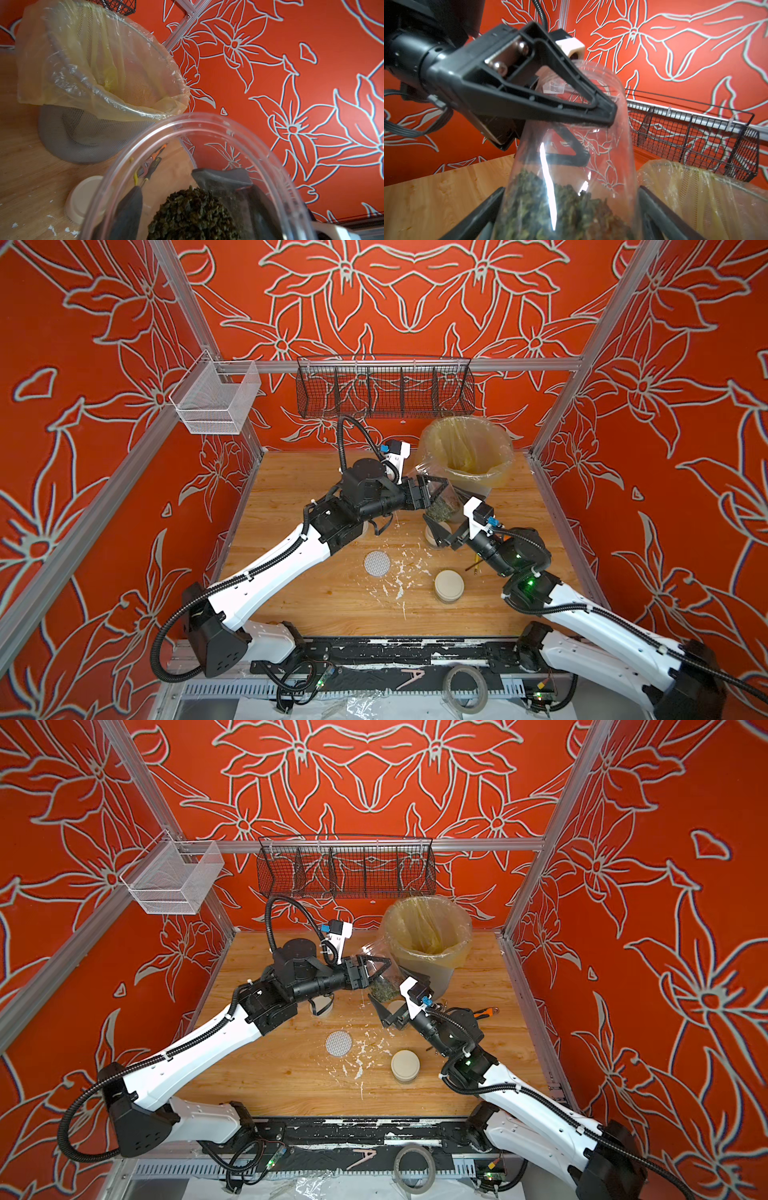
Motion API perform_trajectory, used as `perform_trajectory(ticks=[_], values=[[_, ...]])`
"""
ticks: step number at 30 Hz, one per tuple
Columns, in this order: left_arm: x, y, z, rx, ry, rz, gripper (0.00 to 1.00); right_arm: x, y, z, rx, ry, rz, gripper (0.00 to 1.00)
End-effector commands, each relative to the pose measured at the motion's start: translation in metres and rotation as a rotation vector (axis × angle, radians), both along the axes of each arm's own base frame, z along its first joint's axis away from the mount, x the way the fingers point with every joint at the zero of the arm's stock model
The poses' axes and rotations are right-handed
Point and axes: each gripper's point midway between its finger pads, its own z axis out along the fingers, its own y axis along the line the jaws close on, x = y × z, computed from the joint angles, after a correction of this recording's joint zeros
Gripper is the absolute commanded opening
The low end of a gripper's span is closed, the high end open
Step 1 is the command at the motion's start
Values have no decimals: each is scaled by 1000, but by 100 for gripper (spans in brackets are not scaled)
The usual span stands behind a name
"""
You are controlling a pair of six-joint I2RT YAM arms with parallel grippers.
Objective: Empty moldy tea leaves from jars
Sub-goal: Adjust the jar.
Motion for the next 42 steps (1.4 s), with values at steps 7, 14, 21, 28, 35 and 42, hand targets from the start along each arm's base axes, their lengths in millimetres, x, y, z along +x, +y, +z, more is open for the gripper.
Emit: perform_trajectory(ticks=[7, 14, 21, 28, 35, 42], values=[[3, 1, 23, -57, -15, 12, 63, 1, 6, 30, 48, -198, -26, 92], [-4, -3, 27, -79, 1, -32, 63, 6, 12, 27, 73, -188, -5, 79], [-7, -4, 33, -108, 7, -47, 63, 8, 9, 31, 95, -169, -16, 93], [-7, -1, 37, -115, 0, -32, 63, 13, 4, 27, 102, -145, -57, 79], [-7, 0, 36, -115, 2, -34, 65, 8, -2, 37, 144, -149, -48, 53], [-9, 9, 44, -86, -68, -8, 98, 6, -15, 50, 191, -110, -77, 42]])
